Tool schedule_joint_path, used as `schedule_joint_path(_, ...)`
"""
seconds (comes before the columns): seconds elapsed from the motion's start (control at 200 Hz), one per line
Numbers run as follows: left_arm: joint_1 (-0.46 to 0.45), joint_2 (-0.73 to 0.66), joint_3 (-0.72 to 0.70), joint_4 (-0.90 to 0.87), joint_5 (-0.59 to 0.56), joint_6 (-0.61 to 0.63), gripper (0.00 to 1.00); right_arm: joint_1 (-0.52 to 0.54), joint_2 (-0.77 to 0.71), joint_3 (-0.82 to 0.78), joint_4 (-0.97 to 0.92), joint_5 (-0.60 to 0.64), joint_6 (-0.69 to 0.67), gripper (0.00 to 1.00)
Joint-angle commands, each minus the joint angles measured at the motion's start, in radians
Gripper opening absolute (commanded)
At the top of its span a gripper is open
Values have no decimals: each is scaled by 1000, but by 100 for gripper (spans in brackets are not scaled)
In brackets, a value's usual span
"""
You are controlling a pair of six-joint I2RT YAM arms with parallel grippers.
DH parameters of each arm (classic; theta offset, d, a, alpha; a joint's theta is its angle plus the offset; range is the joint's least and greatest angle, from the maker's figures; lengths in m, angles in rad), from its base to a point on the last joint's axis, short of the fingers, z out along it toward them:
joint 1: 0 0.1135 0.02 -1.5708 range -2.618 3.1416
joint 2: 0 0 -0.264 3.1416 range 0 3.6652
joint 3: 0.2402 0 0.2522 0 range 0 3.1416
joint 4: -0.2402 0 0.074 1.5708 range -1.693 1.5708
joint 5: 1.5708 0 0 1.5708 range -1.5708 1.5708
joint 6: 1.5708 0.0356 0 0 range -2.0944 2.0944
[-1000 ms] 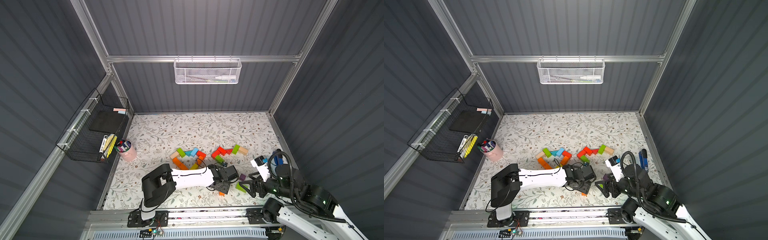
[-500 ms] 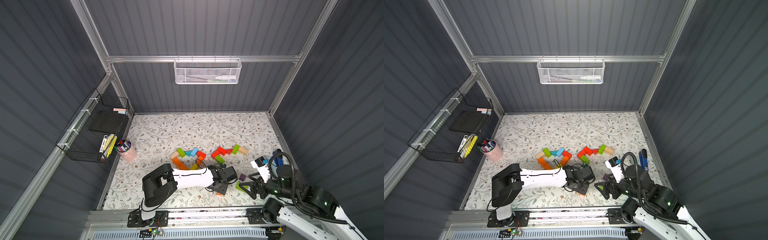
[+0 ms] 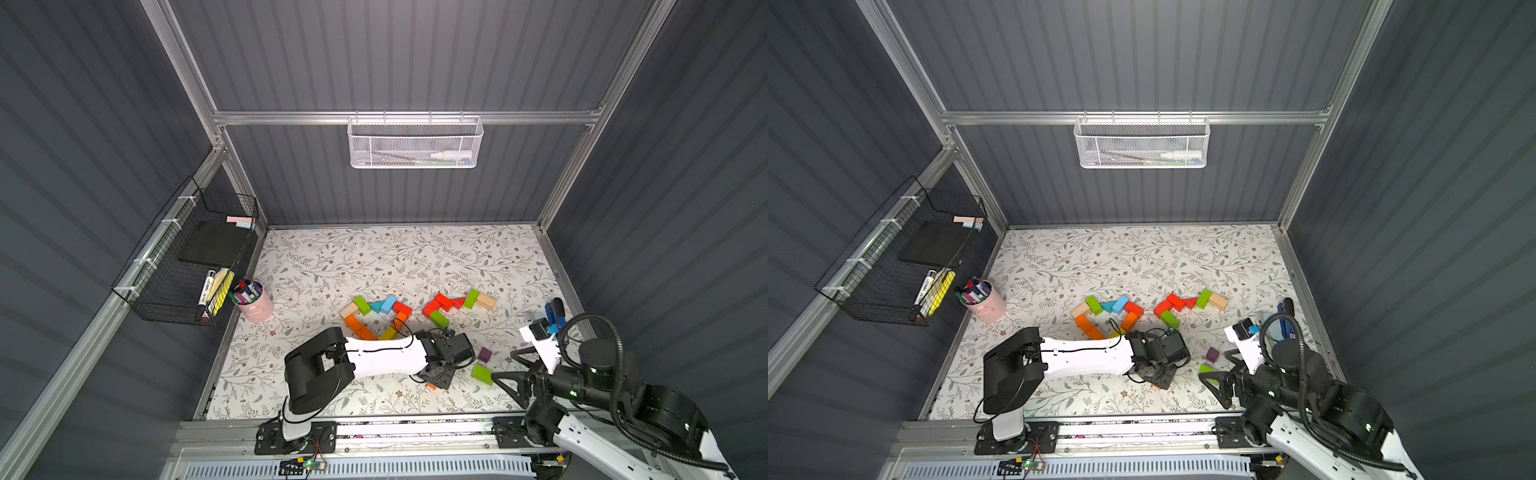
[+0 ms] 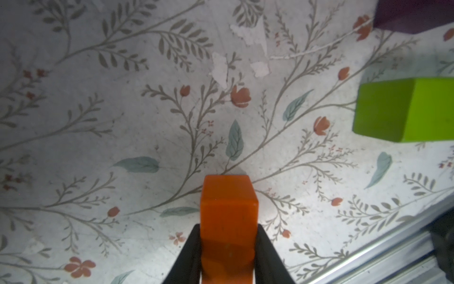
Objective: Assemble a heart with building blocks
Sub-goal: Pick up the building block from the center of the board, then assemble the building block at the center of the board.
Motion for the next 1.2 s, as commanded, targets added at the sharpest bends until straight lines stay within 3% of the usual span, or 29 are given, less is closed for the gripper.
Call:
schedule_joint_path(0.0, -3, 25, 71, -17, -39, 104, 26, -1, -88, 7, -48, 24, -13, 99)
schedule_joint_path(0.235, 27, 136, 327, -96, -105, 263, 26, -2, -204, -25, -12, 54, 9, 99)
schedule_joint_path(0.54, 95, 377, 738, -163, -110, 384, 27, -2, -217, -31, -18, 66, 24, 99)
schedule_joint_path(0.795, 154, 535, 978, -159, -85, 506, 27, -2, -244, -35, -12, 84, 27, 98)
schedule_joint_path(0.976, 170, 604, 1071, -159, -56, 531, 28, -2, -268, -38, -13, 121, 45, 98)
schedule_joint_path(1.196, 178, 635, 1070, -95, 9, 496, 28, -2, -266, -42, -11, 127, 48, 98)
